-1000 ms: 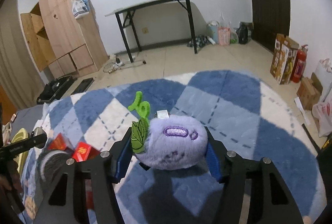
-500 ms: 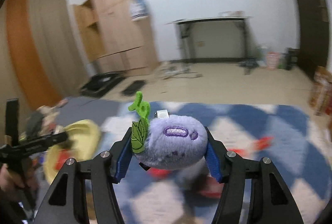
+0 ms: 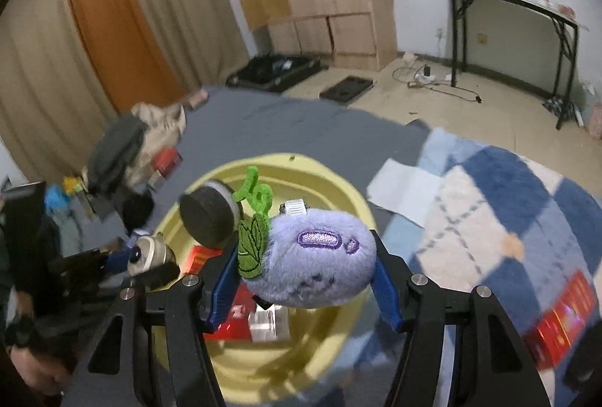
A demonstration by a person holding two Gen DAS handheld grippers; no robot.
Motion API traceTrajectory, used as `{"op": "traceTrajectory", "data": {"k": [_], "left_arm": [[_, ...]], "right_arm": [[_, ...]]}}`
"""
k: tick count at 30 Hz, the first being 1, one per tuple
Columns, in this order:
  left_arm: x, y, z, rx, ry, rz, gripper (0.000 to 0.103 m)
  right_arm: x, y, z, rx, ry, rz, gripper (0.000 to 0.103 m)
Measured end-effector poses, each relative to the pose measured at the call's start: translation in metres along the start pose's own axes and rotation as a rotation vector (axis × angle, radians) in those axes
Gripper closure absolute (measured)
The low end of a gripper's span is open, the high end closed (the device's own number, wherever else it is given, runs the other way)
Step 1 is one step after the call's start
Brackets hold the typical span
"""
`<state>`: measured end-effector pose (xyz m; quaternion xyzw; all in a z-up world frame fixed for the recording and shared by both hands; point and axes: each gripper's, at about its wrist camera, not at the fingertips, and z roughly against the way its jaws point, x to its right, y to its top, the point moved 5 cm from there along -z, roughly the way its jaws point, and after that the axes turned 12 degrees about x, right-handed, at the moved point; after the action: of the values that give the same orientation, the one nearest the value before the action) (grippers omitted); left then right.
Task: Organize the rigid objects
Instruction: 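Carry the tin and plush to the yellow tray and set them down, then open both tools and withdraw them from the tray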
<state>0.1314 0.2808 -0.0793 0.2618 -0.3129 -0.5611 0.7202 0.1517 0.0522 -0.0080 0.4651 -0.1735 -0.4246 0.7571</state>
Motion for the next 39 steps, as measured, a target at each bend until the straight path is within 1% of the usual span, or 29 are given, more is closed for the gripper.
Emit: {"op": "traceTrajectory", "data": {"k": [1,3,4,5,7,9,13,14,15,16,17,18,19,20,22,24,28,31,33,35,37,39], "left_arm": [[-0.002,-0.005,-0.008,-0.01,0.009,0.007,0.053],[-0.005,-0.009,-0.016,-0.018,-0.008,0.037,0.053],[-0.006,-0.012,-0.02,-0.018,-0.011,0.05,0.053],[-0.005,-0.013,-0.022,-0.015,-0.008,0.049,0.053],[-0.003,-0.014,-0.022,0.011,-0.006,0.038,0.053],[-0.003,-0.013,-0.021,0.02,-0.011,0.049,0.053],[-0.003,-0.011,-0.021,0.027,-0.022,0.07,0.053],[-0.003,-0.01,-0.02,0.029,-0.026,0.072,0.052],[-0.003,-0.01,-0.018,0.033,-0.027,0.074,0.049],[-0.004,-0.009,-0.014,0.044,-0.029,0.083,0.041],[-0.004,-0.008,-0.01,0.056,-0.034,0.091,0.035],[-0.004,-0.006,-0.003,0.077,-0.036,0.101,0.023],[-0.006,-0.004,0.002,0.093,-0.024,0.103,0.02],[-0.005,-0.001,0.008,0.108,-0.011,0.097,0.02],[0.0,0.006,0.02,0.113,-0.014,0.083,0.018],[0.011,0.018,0.038,0.137,0.0,0.046,0.011],[0.048,0.041,0.084,0.212,-0.029,0.001,0.001],[0.093,0.057,0.118,0.242,-0.109,-0.018,0.0],[0.131,0.059,0.14,0.249,-0.174,-0.031,0.0],[0.164,0.054,0.156,0.239,-0.235,-0.047,0.0],[0.201,0.041,0.172,0.221,-0.294,-0.074,0.0],[0.228,0.027,0.182,0.208,-0.32,-0.117,0.0]], "right_arm": [[-0.002,-0.001,-0.012,-0.011,0.003,0.007,0.042],[-0.005,0.002,-0.035,-0.034,0.004,0.023,0.042],[-0.004,-0.001,-0.046,-0.049,-0.012,0.045,0.042],[0.005,0.006,-0.062,-0.058,-0.026,0.055,0.042],[0.009,0.005,-0.076,-0.07,-0.033,0.041,0.042],[0.008,0.003,-0.086,-0.089,-0.044,0.031,0.042],[0.0,-0.003,-0.104,-0.107,-0.06,0.082,0.038],[-0.002,-0.002,-0.104,-0.102,-0.066,0.097,0.032],[-0.004,0.0,-0.102,-0.094,-0.069,0.113,0.028],[-0.008,0.002,-0.098,-0.083,-0.056,0.117,0.019],[-0.011,0.003,-0.092,-0.07,-0.053,0.118,0.006],[-0.013,0.006,-0.084,-0.049,-0.063,0.124,0.001],[-0.014,0.011,-0.074,-0.021,-0.067,0.12,0.0],[-0.013,0.015,-0.065,-0.003,-0.066,0.109,0.0],[-0.007,0.026,-0.04,0.044,-0.091,0.085,0.0],[0.003,0.035,-0.008,0.1,-0.122,0.062,0.0],[0.035,0.041,0.073,0.171,-0.177,-0.006,0.0],[0.064,0.028,0.143,0.201,-0.234,-0.036,0.0],[0.085,0.011,0.192,0.207,-0.28,-0.043,0.0],[0.102,-0.008,0.239,0.213,-0.317,-0.036,0.0],[0.121,-0.029,0.286,0.21,-0.356,-0.039,0.0],[0.138,-0.047,0.328,0.199,-0.373,-0.065,0.0]]}}
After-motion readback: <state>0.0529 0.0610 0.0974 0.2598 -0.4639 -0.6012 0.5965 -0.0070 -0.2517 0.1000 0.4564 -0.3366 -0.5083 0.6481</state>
